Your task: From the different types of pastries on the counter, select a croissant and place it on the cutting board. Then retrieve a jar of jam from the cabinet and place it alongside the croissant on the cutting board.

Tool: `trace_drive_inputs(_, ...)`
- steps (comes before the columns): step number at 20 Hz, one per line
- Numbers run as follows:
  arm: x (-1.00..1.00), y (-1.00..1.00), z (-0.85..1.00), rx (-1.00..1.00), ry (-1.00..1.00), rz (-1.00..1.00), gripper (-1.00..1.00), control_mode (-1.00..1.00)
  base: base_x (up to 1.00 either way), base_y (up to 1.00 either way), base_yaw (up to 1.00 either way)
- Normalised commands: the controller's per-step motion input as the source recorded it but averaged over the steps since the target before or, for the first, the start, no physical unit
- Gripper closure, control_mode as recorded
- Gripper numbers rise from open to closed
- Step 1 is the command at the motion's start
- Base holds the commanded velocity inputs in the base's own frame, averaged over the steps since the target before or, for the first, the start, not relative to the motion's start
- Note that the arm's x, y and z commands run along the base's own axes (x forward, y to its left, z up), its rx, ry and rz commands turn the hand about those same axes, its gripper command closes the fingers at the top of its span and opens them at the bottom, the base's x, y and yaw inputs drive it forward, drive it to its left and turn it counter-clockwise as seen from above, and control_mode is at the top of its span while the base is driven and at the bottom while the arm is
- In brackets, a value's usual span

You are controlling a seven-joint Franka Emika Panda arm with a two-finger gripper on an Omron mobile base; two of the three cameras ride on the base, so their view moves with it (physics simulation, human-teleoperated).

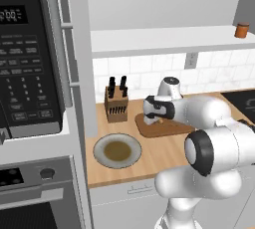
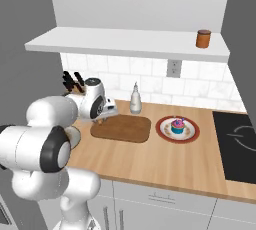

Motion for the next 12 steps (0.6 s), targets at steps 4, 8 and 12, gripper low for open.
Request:
trace_drive_inputs(4,0.71,-0.22,0.00,0.00,0.02,-0.01,1.00,-1.00,0.00,0.00,0.00)
trace_drive_inputs(8,0.00,0.00,0.00,0.00,0.00,0.00,1.00,-1.00,0.00,0.00,0.00)
trace_drive_inputs(12,0.00,0.00,-0.34,0.00,-0.01,0.00,1.00,-1.00,0.00,0.00,0.00)
